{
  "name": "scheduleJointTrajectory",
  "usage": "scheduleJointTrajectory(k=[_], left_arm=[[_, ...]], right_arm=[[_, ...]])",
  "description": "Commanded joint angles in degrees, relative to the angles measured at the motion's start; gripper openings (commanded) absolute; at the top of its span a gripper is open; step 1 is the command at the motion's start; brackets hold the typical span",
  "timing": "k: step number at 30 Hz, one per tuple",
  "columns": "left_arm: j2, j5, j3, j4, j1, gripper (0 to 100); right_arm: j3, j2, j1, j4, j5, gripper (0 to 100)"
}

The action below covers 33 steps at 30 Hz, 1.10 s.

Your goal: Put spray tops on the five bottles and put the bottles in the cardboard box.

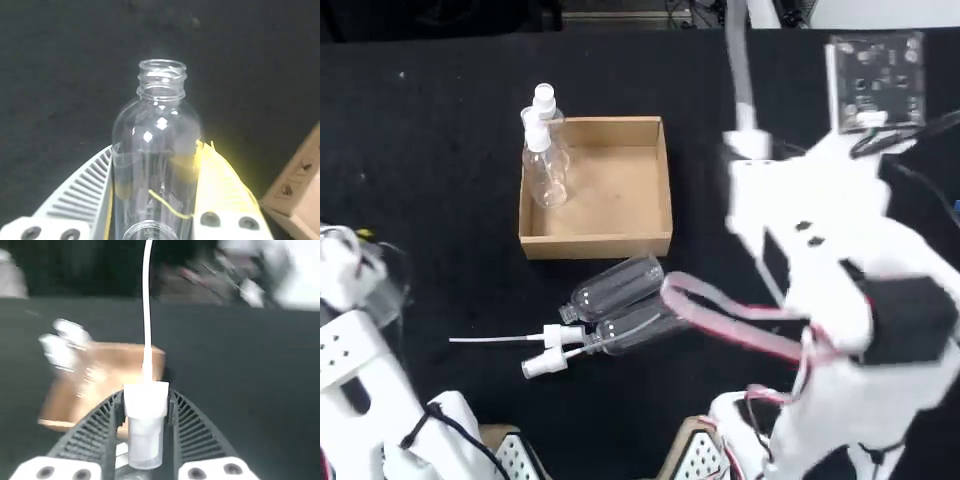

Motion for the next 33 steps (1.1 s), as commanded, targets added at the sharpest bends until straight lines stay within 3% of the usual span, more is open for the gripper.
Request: scheduleJointTrajectory(k=[1,6,11,20,24,27,30,33], left_arm=[[-1.49,0.62,5.93,-8.35,4.62,3],[-1.49,1.76,15.87,-18.64,5.49,3],[-1.49,6.95,17.98,-19.60,4.97,3],[-1.49,9.76,20.79,-20.13,4.97,3],[-1.49,9.67,20.79,-20.13,4.88,3],[-1.49,9.58,20.79,-20.13,4.88,3],[-1.49,9.49,20.79,-20.13,4.88,3],[-1.49,9.49,20.88,-20.13,4.88,3]], right_arm=[[19.82,-1.36,13.98,-7.82,2.37,1.2],[43.12,-1.71,25.85,-25.58,2.29,1.2],[55.08,-1.36,28.13,-36.13,1.76,1.1],[69.85,-1.27,37.71,-50.02,-15.91,2.5],[74.33,-1.27,37.98,-51.34,-25.67,17.7],[76.00,-1.36,35.34,-50.99,-27.52,29.9],[74.77,-1.71,32.09,-47.56,-24.09,34.5],[69.14,-1.36,31.12,-41.41,-15.56,32.7]])
